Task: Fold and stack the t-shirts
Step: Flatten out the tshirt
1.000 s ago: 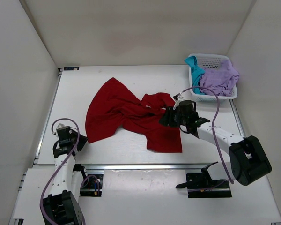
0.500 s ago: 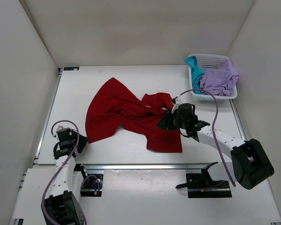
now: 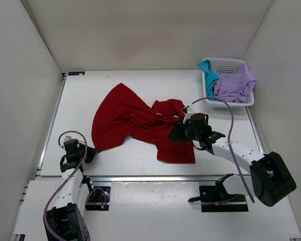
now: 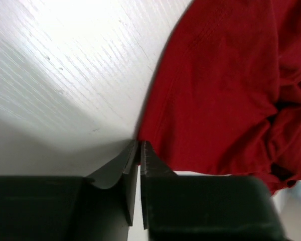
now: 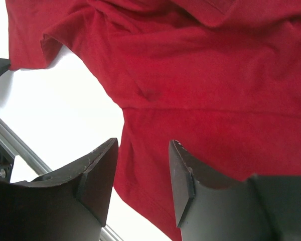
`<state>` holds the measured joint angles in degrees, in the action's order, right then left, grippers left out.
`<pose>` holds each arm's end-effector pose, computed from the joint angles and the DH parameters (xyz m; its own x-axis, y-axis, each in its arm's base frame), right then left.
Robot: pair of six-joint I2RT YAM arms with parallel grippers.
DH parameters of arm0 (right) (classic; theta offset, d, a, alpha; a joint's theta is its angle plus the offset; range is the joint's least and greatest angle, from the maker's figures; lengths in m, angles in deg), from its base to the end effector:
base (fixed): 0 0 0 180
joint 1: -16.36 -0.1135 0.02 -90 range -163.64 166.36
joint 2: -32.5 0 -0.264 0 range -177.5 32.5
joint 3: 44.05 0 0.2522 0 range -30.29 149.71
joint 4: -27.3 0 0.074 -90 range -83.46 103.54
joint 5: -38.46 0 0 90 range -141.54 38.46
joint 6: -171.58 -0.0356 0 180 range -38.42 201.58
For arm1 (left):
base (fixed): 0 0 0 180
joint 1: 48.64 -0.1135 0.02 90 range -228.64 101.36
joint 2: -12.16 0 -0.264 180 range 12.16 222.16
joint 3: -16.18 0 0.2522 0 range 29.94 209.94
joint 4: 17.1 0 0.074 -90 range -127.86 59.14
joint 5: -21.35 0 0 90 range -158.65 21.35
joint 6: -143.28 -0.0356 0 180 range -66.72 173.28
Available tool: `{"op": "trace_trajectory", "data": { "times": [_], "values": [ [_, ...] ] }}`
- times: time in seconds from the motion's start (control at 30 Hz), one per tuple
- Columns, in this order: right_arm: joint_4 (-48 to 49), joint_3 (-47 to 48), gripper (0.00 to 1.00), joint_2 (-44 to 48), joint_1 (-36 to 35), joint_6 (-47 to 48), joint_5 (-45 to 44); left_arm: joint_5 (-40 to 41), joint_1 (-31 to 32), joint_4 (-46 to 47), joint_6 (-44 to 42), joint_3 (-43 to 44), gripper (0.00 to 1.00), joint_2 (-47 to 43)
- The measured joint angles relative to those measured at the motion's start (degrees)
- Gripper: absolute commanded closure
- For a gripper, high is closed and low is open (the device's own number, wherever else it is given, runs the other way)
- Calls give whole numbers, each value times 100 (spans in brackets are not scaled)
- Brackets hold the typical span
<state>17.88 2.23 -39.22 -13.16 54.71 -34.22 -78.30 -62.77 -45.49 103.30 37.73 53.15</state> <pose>0.2154 0.1342 0.1941 -0.7523 0.0698 -0.6551 -0.3844 0.7610 0.5227 0.1293 0.0264 0.1219 -0.3610 -0.8699 -0.3361 -0.6353 0.4933 -0.5942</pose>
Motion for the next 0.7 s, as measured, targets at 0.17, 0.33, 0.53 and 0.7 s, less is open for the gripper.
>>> {"op": "trace_trajectory", "data": {
  "times": [0.17,0.33,0.53,0.7],
  "values": [
    [-175,-385,56,533,229,-15,-157,-46,0,74,22,-31,100,44],
    [-737,-905,56,1204,531,-57,-525,-28,0,4,-59,304,100,319],
    [-2004,-914,57,1709,118,-234,-1200,120,219,203,-354,1569,100,868],
    [-2848,-901,58,1803,111,-428,-1781,35,280,752,-391,1871,100,1034]
  ]
}}
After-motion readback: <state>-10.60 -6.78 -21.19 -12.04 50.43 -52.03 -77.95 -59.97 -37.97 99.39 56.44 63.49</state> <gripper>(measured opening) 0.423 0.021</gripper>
